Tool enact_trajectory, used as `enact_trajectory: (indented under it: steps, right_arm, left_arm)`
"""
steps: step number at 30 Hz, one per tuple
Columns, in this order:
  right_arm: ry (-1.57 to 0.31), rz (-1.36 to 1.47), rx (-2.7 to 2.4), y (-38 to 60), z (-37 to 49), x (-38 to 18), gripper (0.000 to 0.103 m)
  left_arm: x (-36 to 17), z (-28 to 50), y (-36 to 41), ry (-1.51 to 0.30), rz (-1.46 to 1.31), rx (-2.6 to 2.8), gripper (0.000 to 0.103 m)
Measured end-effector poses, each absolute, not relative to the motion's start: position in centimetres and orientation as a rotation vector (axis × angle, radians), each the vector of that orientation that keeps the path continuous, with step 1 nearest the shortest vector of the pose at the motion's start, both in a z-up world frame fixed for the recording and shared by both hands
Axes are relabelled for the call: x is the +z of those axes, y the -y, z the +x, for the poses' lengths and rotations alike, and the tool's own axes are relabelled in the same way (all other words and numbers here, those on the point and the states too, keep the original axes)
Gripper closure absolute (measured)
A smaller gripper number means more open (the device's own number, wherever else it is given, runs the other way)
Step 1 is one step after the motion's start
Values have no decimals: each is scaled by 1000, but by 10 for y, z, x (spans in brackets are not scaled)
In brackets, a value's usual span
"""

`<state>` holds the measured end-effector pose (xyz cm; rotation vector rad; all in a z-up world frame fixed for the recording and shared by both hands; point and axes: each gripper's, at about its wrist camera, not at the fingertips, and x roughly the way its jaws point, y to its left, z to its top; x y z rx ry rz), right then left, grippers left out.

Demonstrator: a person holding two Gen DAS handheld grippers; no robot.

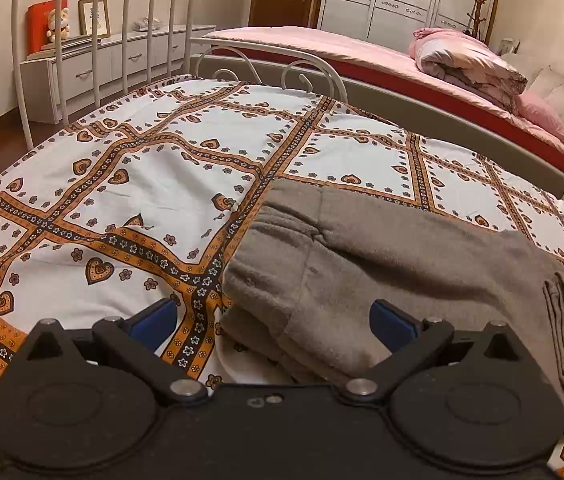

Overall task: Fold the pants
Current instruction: 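Open the right gripper and move both grippers over the folded trousers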

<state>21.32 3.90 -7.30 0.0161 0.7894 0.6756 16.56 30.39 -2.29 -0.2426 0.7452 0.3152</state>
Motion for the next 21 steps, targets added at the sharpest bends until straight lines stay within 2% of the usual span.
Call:
enact_trajectory:
  steps: [4, 6, 8, 10, 12, 14, 17, 19, 21]
  right_arm:
    - [-685, 10, 745, -31, 196, -52, 91]
    - [-705, -13, 781, -33, 192, -55, 91]
    - [-824, -54, 812, -39, 197, -79, 90]
    - [-793, -20, 822, -31, 196, -77, 88]
    - [-772, 69, 816, -13, 199, -64, 84]
    - [-688, 149, 770, 25, 199, -49, 84]
    - [-666, 148, 578, 85, 203, -39, 84]
    - [-741, 84, 417, 120, 218, -49, 84]
    - [-920, 92, 403, 146, 243, -76, 85]
  left_arm:
    - [-23, 166, -304, -743, -237, 314, 6]
    - [-24, 167, -304, -746, -235, 318, 6]
    - [-24, 168, -304, -753, -243, 319, 6]
    - [-25, 169, -302, -758, -239, 314, 6]
    - [-25, 170, -298, -764, -223, 301, 6]
    - [-26, 170, -296, -771, -214, 296, 6]
    - [-28, 170, -297, -781, -215, 297, 6]
    - [-30, 171, -299, -791, -217, 301, 6]
    - [-31, 172, -299, -796, -215, 306, 6]
